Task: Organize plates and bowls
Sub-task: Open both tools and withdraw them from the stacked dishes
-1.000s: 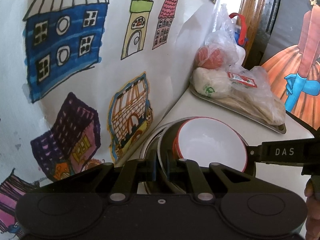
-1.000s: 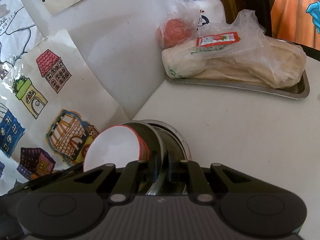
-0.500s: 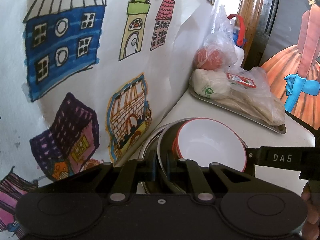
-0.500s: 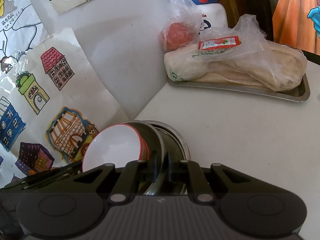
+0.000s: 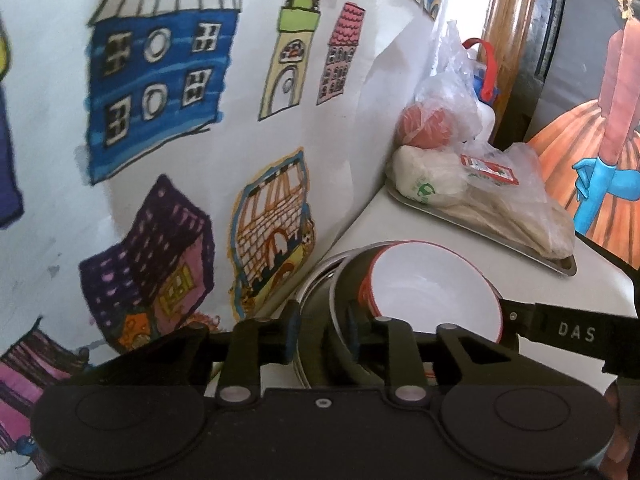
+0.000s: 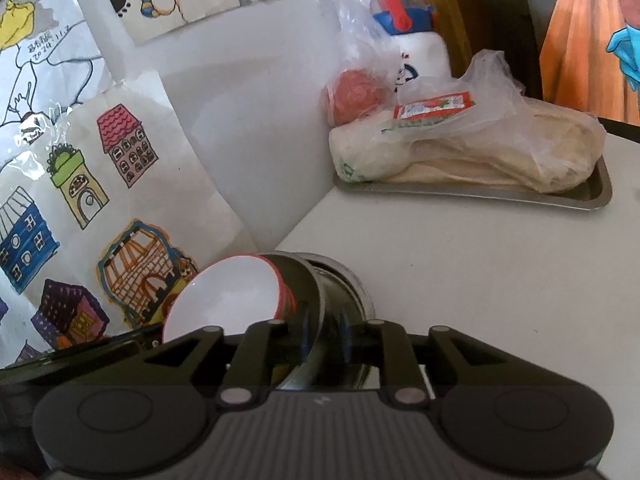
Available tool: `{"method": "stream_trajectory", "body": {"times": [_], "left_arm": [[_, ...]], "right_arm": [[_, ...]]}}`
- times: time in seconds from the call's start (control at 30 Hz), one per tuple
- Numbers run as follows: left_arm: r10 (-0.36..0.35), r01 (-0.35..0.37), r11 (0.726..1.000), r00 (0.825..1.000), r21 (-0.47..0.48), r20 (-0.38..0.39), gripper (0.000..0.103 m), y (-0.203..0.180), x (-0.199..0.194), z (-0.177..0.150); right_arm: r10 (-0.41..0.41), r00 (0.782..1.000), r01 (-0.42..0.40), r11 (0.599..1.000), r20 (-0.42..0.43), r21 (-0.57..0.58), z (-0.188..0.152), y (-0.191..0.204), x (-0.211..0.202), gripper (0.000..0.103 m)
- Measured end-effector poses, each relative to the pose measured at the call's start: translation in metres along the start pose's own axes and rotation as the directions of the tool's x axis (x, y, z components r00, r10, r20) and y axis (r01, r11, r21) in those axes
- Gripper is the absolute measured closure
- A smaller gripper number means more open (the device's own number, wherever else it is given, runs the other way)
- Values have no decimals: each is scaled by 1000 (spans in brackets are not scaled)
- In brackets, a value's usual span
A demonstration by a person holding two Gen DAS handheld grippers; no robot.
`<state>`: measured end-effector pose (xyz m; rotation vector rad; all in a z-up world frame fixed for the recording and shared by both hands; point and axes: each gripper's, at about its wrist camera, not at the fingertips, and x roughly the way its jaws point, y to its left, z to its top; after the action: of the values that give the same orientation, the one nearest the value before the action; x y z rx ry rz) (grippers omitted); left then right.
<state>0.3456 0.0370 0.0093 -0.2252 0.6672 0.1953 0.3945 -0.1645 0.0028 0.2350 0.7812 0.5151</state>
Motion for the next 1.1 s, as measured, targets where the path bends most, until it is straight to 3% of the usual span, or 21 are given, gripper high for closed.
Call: {"method": "stream_trajectory", "body": {"times": [0.13,0.33,0.6,0.77,1.1], "left_arm": [[12,-12,1000,1000,-6,14,65,1,-2,-3],[20,-19,999,999,-26,33,58,2,-6,-8],[37,-34,998,998,-59,45,47,6,-11,-14],[37,-34,997,998,-70,53,40,7,-17,-20],[47,-40,996,995,-83,84,31,11,-26,-28]], "right_arm": [[12,999,-13,1000,30,22,-4,-7,-6,75],[4,995,-8,999,100,36,-17,-15,-21,58],[-26,986,28,1000,163,-8,-33,-11,-39,44],[-39,977,47,998,208,-30,-41,-6,-53,27],[-76,966,86,996,249,-30,-49,-2,-70,13]]}}
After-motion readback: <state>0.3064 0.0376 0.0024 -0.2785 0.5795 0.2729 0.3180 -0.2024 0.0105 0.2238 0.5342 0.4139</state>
